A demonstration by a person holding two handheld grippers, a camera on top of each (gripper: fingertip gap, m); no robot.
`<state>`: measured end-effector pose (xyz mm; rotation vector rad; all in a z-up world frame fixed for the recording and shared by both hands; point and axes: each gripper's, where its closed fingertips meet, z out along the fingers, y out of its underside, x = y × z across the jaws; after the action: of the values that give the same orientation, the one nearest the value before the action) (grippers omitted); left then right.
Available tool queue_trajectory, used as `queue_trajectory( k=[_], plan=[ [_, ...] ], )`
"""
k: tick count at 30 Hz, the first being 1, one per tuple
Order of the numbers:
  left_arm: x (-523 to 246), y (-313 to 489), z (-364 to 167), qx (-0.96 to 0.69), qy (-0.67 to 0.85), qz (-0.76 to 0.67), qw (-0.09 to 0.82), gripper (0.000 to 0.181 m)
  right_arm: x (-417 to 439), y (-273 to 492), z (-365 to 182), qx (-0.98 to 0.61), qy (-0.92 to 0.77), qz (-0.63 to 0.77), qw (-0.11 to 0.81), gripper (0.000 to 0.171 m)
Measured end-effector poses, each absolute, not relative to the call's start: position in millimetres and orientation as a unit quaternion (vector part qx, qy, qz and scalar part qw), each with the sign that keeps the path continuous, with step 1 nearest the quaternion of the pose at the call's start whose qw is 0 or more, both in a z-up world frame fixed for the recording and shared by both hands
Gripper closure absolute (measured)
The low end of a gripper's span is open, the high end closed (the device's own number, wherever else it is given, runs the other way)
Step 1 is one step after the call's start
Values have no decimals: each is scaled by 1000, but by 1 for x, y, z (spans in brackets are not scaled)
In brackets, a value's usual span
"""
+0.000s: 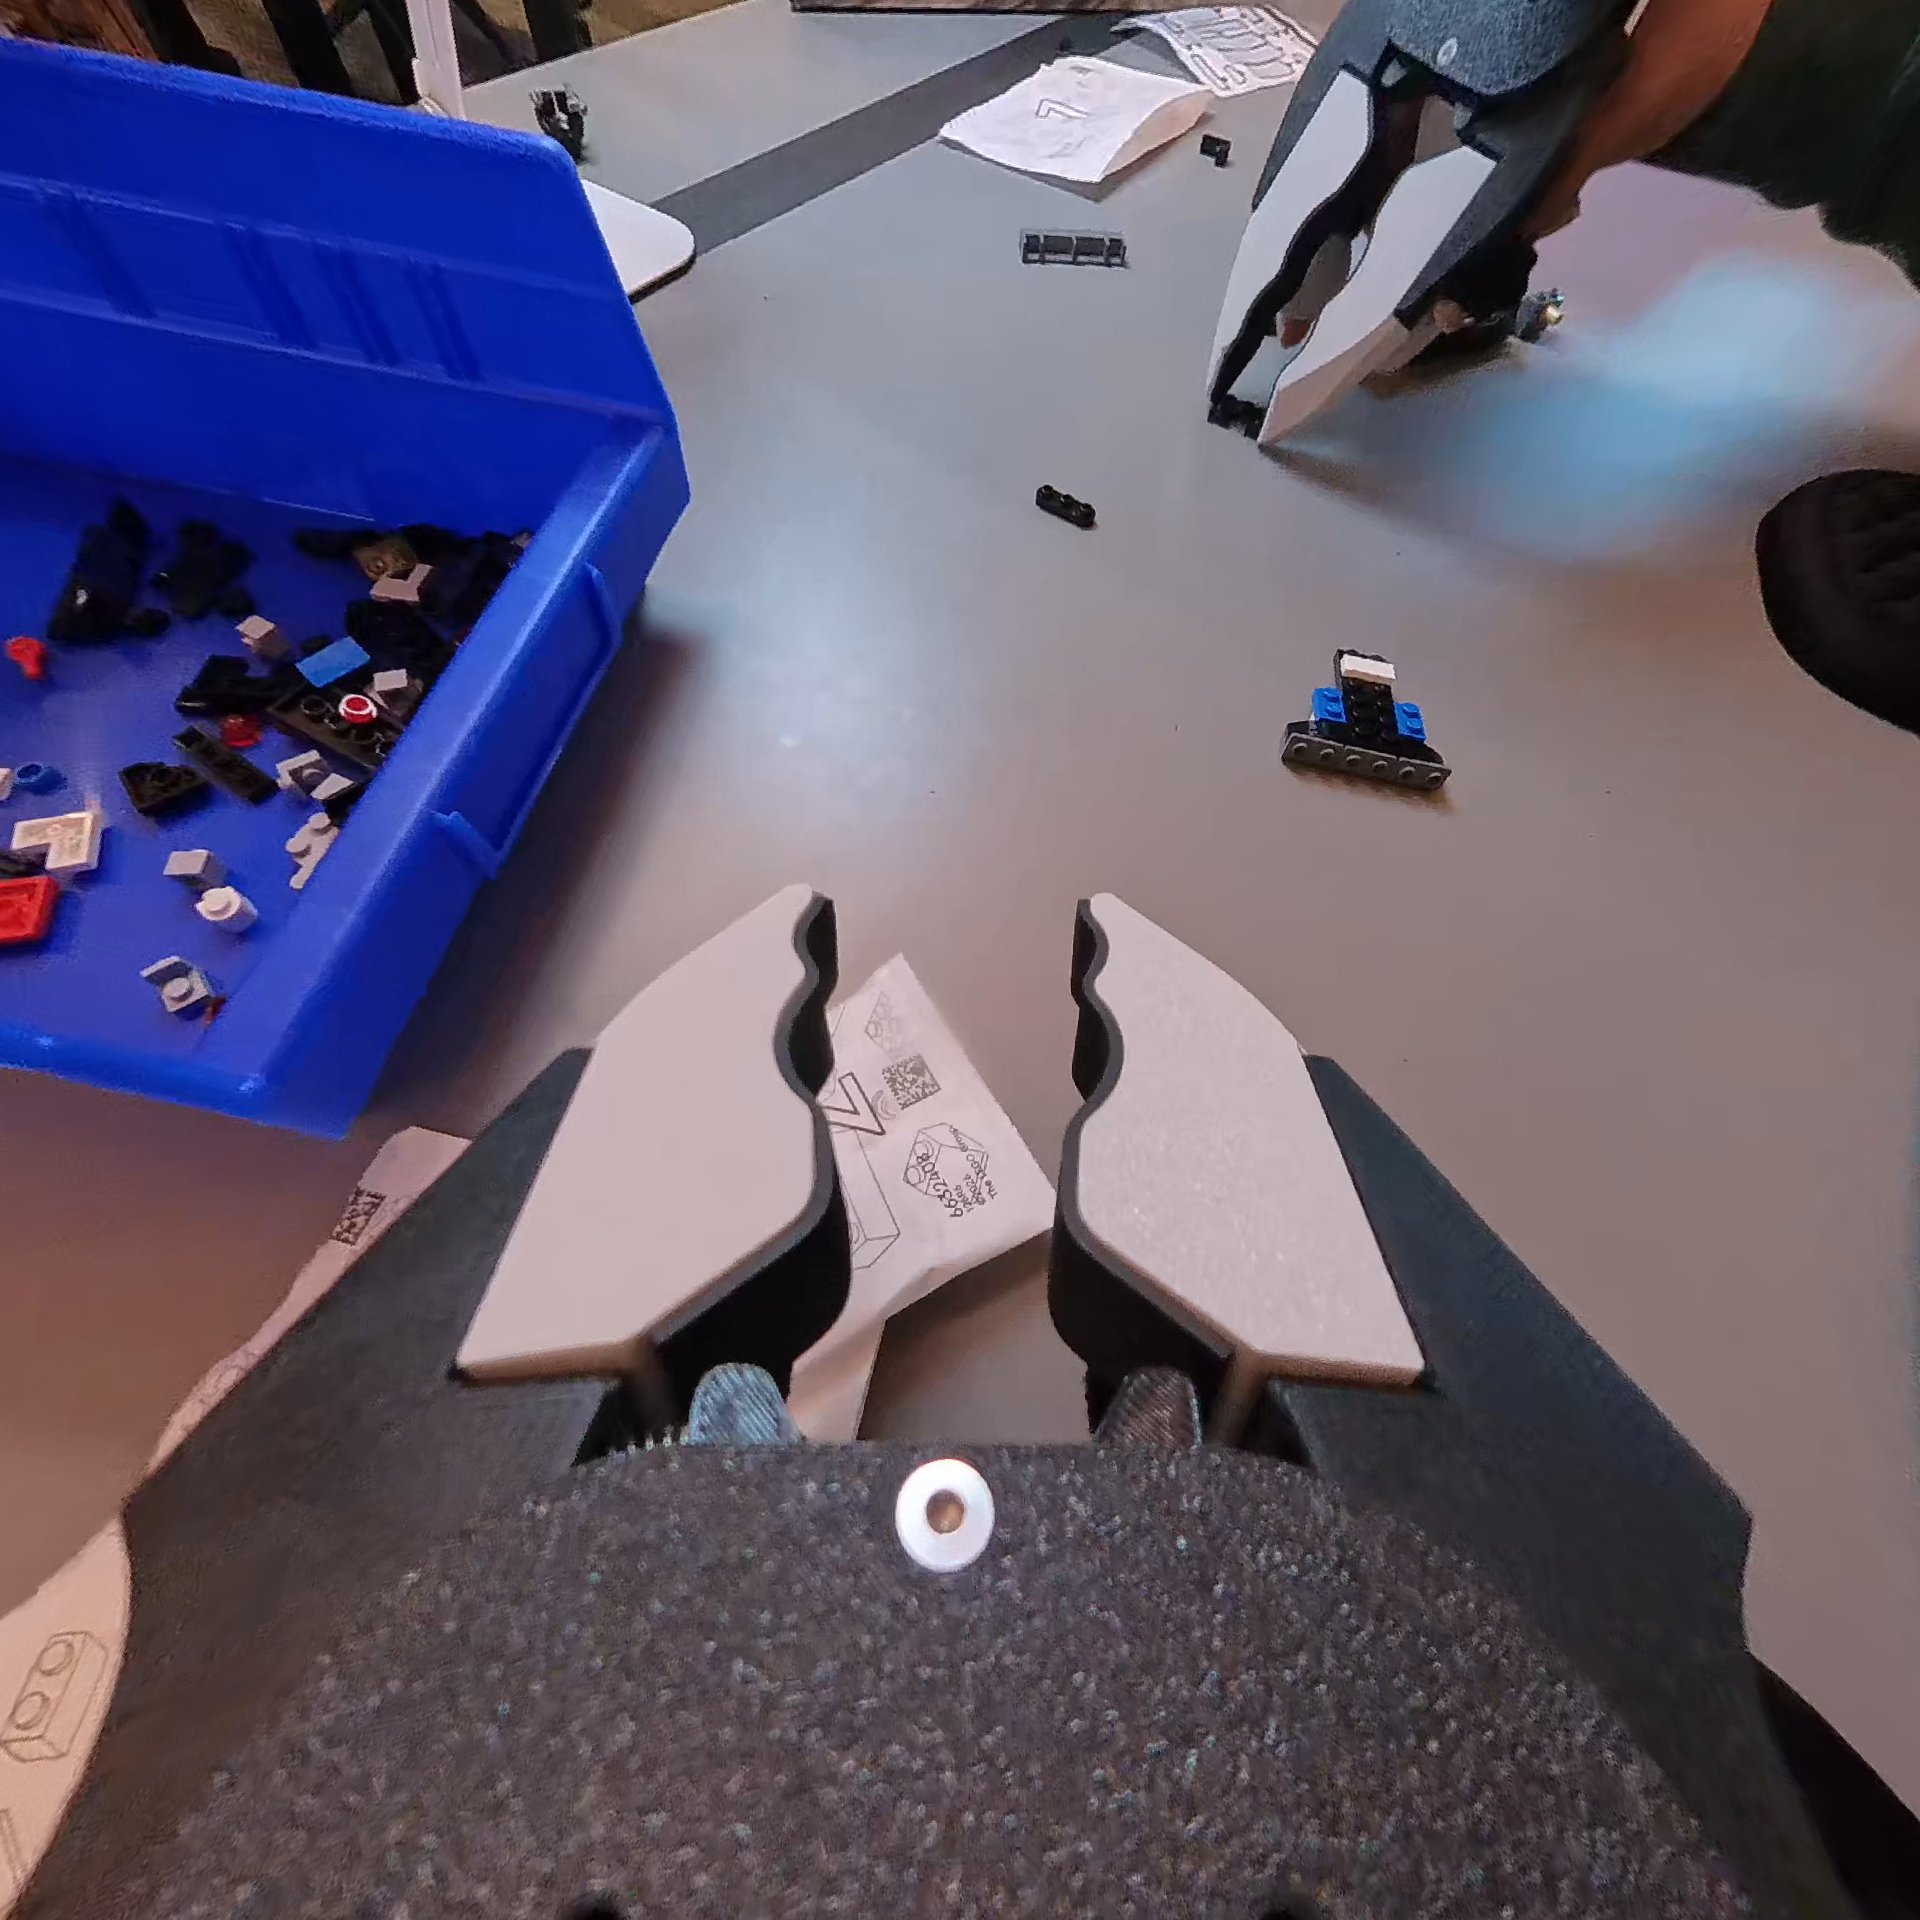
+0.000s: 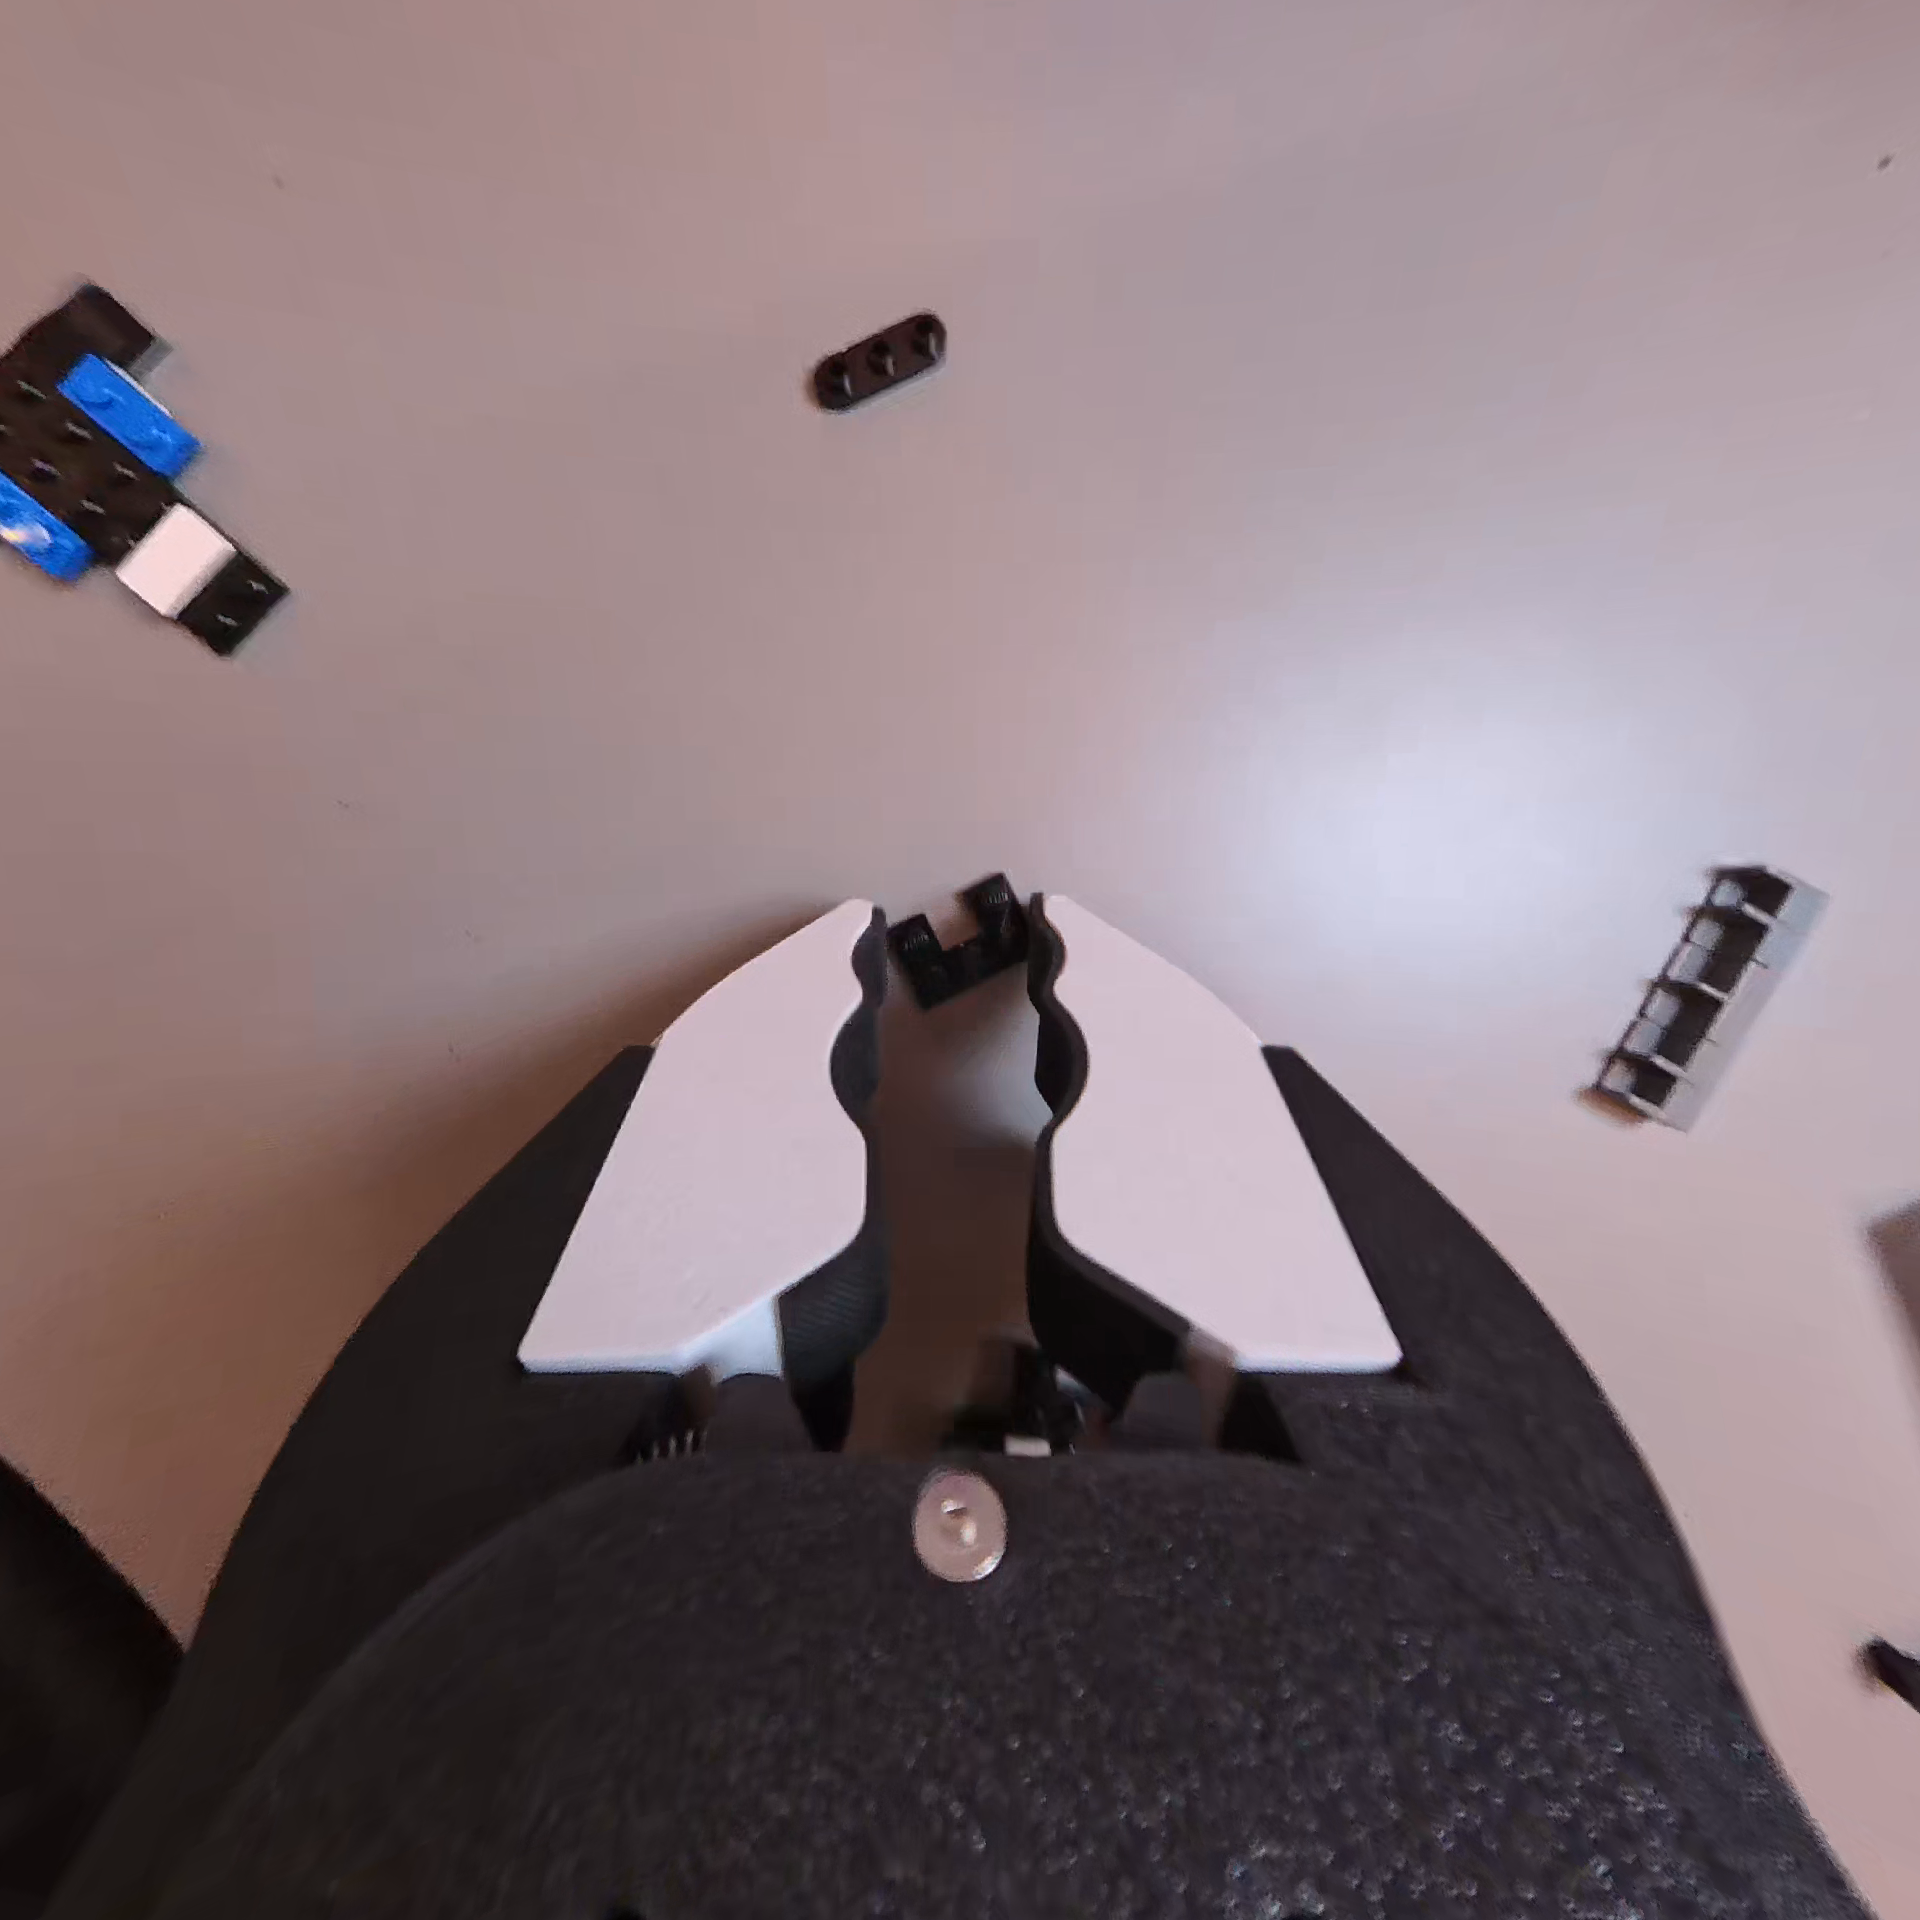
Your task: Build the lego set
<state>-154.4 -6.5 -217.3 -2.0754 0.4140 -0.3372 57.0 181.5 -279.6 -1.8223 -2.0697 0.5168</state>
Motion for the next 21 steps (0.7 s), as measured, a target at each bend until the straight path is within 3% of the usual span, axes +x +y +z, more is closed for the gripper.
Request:
queue_trajectory(
  k=[12,21],
  plan=[
    [-150,-7,-224,-849,172,-158,474,140,133,262,-275,-725,-659,86,181,146],
    [-148,-6,-226,-851,174,-156,470,140,-3,164,-260,-624,-716,238,205,131]
  ],
)
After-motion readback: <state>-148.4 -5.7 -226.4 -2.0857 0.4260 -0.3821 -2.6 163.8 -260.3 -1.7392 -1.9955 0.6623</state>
